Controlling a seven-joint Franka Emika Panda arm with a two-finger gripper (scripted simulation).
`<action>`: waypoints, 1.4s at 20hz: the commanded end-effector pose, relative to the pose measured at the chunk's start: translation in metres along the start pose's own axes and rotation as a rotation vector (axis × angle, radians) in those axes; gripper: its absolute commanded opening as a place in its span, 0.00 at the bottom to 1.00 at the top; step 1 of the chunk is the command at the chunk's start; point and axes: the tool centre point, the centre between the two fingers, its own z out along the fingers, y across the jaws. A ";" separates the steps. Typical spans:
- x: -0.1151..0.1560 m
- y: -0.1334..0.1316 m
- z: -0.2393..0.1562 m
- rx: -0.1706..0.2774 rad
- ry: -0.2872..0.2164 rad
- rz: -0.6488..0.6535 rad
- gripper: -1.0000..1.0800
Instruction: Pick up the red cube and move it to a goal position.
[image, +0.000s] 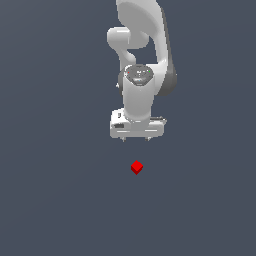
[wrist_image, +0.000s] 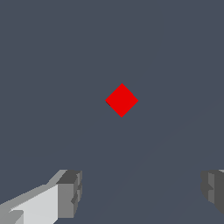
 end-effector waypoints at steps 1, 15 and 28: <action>0.000 0.000 0.000 0.000 0.000 0.000 0.96; 0.011 0.003 0.025 -0.002 -0.002 -0.138 0.96; 0.043 0.004 0.091 -0.010 -0.006 -0.501 0.96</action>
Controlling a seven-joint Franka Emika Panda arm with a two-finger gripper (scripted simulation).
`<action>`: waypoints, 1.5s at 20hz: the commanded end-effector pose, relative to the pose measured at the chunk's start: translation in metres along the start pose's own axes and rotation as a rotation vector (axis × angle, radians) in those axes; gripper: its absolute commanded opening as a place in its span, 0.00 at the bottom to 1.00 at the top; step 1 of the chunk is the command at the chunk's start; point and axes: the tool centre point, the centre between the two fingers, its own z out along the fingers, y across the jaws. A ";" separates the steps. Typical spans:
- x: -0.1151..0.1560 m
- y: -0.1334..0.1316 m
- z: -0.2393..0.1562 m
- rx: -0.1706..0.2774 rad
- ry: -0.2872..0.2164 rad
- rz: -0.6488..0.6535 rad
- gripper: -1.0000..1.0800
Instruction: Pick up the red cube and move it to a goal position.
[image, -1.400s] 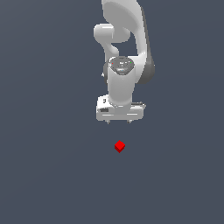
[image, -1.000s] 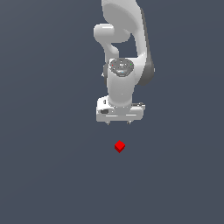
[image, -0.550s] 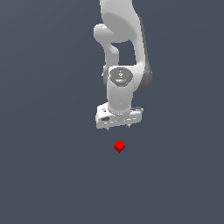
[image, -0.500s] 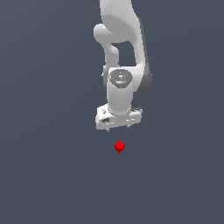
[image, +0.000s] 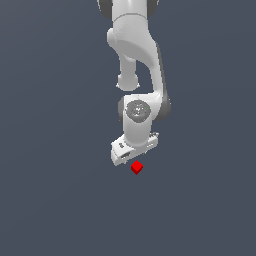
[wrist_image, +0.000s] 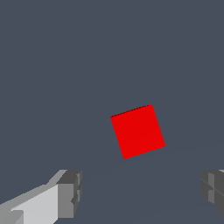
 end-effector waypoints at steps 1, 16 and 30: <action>0.006 0.002 0.013 -0.002 0.000 -0.075 0.96; 0.028 0.004 0.055 -0.009 -0.004 -0.312 0.96; 0.028 0.004 0.055 -0.009 -0.004 -0.312 0.00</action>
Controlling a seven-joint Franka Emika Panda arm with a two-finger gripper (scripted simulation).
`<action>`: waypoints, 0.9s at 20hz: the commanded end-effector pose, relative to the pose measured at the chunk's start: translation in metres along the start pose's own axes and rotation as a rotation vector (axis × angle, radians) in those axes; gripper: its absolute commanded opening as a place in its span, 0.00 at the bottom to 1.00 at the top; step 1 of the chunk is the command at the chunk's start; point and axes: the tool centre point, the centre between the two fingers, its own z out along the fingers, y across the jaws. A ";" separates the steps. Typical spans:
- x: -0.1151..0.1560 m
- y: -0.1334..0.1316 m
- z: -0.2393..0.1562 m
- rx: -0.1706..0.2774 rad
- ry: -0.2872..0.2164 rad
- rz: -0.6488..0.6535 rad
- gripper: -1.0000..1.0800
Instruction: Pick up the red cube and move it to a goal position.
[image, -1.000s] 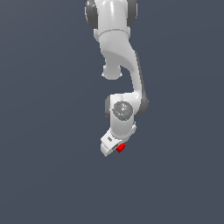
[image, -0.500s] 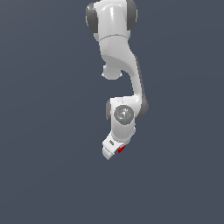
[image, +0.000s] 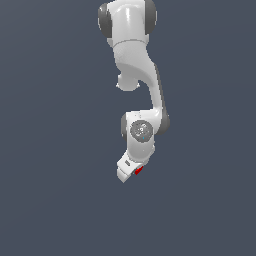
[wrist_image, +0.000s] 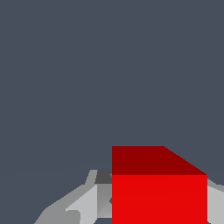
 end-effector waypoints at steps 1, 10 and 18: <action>0.000 0.000 0.000 0.000 0.000 0.000 0.00; -0.019 0.023 -0.008 0.000 0.000 0.000 0.00; -0.063 0.078 -0.026 0.000 0.000 0.000 0.00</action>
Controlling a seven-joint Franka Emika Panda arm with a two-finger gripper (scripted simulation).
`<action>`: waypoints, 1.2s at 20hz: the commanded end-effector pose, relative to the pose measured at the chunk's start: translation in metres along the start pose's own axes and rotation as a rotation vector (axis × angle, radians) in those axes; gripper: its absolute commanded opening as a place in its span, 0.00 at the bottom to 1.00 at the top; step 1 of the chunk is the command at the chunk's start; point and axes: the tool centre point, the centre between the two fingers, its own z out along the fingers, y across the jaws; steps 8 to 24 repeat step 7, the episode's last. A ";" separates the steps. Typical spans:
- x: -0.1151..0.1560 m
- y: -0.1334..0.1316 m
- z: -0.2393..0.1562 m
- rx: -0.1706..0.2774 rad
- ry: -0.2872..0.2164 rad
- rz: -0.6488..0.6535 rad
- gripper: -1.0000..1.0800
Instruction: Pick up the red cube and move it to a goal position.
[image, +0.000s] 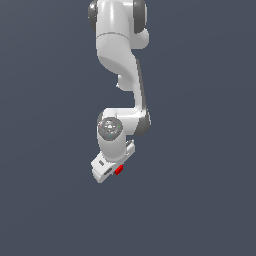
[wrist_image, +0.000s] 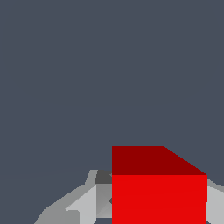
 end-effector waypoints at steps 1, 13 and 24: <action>-0.010 0.014 -0.005 0.000 0.001 -0.002 0.00; -0.019 0.027 -0.009 0.000 0.001 -0.002 0.00; -0.019 0.027 -0.009 0.000 0.001 -0.002 0.00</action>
